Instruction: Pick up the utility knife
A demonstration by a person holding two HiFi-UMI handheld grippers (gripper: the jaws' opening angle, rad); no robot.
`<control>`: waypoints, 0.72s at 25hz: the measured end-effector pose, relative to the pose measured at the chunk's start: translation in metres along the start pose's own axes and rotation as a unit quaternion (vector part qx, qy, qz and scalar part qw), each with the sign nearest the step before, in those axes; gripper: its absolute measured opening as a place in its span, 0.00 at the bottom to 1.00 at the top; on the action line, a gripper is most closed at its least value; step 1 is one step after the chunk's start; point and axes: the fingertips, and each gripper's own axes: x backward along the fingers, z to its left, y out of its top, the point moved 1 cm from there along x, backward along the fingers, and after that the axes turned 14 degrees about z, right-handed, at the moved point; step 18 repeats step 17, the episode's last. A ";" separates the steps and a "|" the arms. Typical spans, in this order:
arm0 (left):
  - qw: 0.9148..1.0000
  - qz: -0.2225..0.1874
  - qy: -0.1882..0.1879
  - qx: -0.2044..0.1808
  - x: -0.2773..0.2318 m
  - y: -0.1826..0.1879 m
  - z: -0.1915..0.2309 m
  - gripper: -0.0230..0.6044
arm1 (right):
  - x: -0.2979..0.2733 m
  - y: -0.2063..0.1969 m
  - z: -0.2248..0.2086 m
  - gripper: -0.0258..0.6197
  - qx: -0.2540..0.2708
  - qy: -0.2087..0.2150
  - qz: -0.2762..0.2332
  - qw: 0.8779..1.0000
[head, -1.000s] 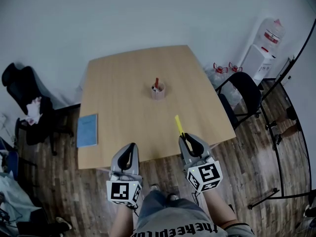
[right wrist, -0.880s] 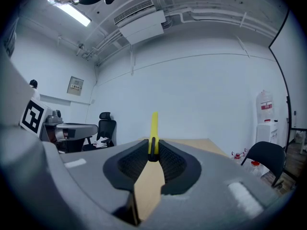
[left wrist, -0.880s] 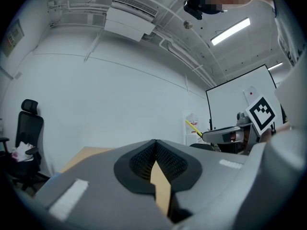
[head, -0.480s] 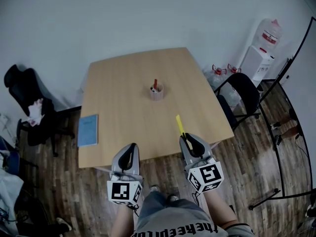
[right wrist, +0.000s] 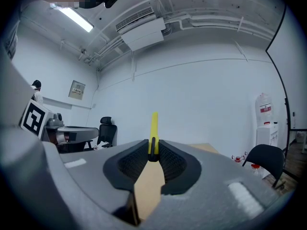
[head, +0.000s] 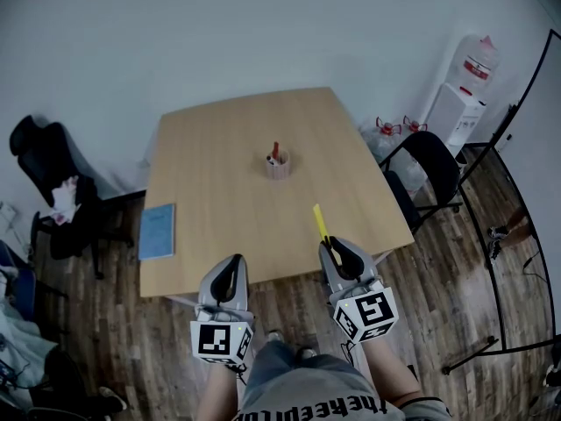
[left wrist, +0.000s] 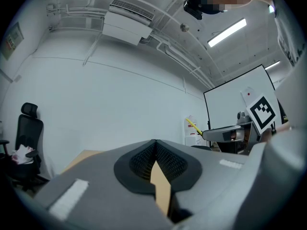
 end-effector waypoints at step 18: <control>1.000 -0.003 0.001 -0.002 0.007 -0.003 0.000 0.07 | 0.003 0.002 0.008 0.14 0.005 0.003 -0.006 1.000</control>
